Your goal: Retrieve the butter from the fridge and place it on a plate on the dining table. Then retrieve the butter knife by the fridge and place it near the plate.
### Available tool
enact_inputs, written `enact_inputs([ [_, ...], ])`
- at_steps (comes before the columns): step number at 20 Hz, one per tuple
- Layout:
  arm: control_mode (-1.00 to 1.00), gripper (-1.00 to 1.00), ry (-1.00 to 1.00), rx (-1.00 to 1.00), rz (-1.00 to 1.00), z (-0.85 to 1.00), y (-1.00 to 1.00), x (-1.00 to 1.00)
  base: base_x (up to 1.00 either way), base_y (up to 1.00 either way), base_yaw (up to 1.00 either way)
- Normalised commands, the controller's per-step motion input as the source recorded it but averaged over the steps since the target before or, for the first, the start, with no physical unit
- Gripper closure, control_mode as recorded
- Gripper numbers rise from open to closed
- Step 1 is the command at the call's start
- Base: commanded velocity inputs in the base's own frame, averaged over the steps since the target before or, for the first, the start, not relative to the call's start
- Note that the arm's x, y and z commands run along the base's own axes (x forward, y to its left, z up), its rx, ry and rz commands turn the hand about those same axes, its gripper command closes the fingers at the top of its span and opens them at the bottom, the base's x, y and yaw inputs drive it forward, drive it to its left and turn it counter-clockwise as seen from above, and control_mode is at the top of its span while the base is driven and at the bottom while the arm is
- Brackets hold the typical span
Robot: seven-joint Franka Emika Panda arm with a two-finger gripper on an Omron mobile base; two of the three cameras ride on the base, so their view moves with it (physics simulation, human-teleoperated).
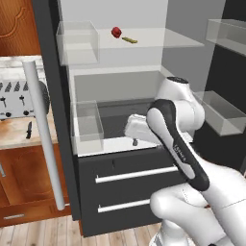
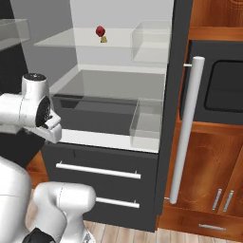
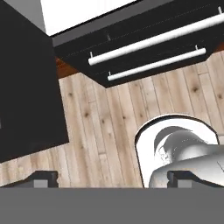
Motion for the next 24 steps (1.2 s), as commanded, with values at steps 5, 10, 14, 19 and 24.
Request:
enact_inputs([
  [5,-1.00,-1.00,-0.32,-0.34,0.13,-0.63,-1.00,-0.06,0.00,0.00,0.00],
  [10,-1.00,-1.00,-0.11,-0.05,0.01,-0.02,-0.85,-0.02,0.00,0.00,0.00],
  [14,-1.00,-1.00,0.04,0.05,0.00,0.00,-0.42,0.01,0.00,0.00,0.00],
  [19,-1.00,-1.00,0.00,0.00,0.00,0.00,-0.05,0.00,0.00,0.00,0.00],
  [24,-1.00,-1.00,0.00,0.00,0.00,0.00,0.00,0.23,0.00,0.00,0.00],
])
